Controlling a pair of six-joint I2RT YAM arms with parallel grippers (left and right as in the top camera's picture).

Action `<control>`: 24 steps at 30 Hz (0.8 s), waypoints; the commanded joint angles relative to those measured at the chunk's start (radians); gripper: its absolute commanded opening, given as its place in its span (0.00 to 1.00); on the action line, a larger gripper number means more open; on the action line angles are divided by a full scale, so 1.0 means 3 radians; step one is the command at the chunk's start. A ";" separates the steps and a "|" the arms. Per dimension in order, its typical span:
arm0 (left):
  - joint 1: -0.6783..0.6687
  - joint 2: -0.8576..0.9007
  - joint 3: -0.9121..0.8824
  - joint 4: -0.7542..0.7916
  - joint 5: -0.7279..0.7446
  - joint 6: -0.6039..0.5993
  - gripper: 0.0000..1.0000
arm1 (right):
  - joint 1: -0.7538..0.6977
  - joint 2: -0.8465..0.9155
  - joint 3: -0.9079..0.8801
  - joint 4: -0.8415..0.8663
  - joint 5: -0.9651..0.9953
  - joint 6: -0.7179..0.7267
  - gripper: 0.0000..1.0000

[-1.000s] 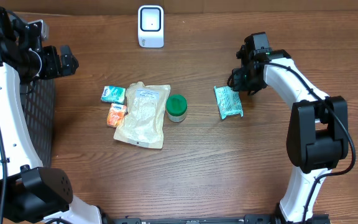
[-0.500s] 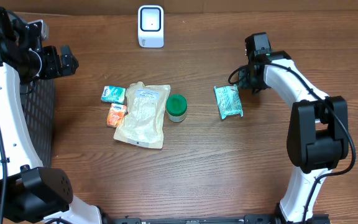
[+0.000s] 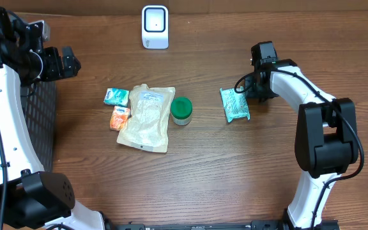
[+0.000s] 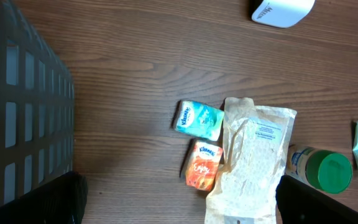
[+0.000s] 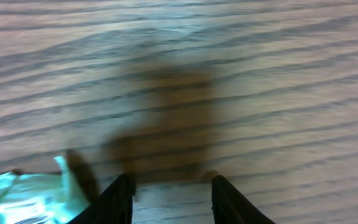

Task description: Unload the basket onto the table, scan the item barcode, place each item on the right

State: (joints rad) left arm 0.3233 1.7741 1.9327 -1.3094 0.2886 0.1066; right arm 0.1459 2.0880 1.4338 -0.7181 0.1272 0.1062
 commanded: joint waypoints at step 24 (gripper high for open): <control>0.0009 -0.0098 0.0056 0.0006 0.0027 -0.0027 0.99 | 0.0036 -0.0604 0.1002 -0.1222 -0.1503 0.0258 0.47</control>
State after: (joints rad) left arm 0.3233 1.7741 1.9327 -1.3090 0.2886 0.1066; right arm 0.1780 2.0373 1.6840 -1.0550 -0.2707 0.1150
